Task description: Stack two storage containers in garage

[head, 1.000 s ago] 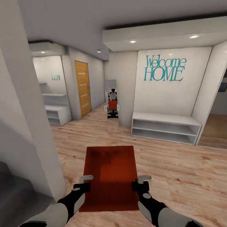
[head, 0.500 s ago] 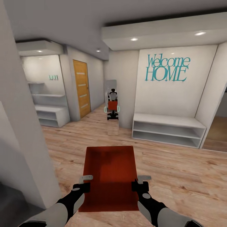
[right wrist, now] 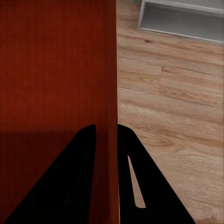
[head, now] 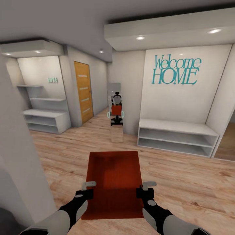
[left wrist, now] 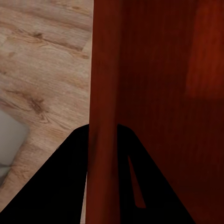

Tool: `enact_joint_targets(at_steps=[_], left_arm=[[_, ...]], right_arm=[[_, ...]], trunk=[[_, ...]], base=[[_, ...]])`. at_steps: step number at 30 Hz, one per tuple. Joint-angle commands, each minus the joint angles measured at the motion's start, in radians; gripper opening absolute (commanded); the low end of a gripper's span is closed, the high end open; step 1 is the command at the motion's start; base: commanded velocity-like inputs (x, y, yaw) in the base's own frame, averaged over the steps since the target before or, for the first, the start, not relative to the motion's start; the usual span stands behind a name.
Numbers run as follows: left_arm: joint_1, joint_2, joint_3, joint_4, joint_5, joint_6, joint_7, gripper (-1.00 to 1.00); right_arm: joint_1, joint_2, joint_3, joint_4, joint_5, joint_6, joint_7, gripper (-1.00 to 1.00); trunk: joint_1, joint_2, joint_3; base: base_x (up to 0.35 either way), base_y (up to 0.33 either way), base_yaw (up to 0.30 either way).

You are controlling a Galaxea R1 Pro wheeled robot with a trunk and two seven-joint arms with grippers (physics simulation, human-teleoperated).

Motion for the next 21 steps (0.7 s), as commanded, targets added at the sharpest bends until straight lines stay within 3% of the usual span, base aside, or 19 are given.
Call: enact_joint_targets(at_steps=[1,21], left_arm=[[-0.001,0.016,0.016,0.002,0.009,0.001,0.009,-1.00],[-0.001,0.017,0.016,0.003,0.009,0.001,0.009,-1.00]], right_arm=[[-0.001,0.000,0.007,-0.005,0.017,-0.035,0.000,-1.00],[-0.001,0.000,0.004,-0.005,0.013,-0.036,0.001,-1.00]], trunk=[[0.001,-0.002,-0.002],[0.001,-0.002,-0.002]], base=[[0.322,0.000,0.000],[0.322,0.000,0.000]])
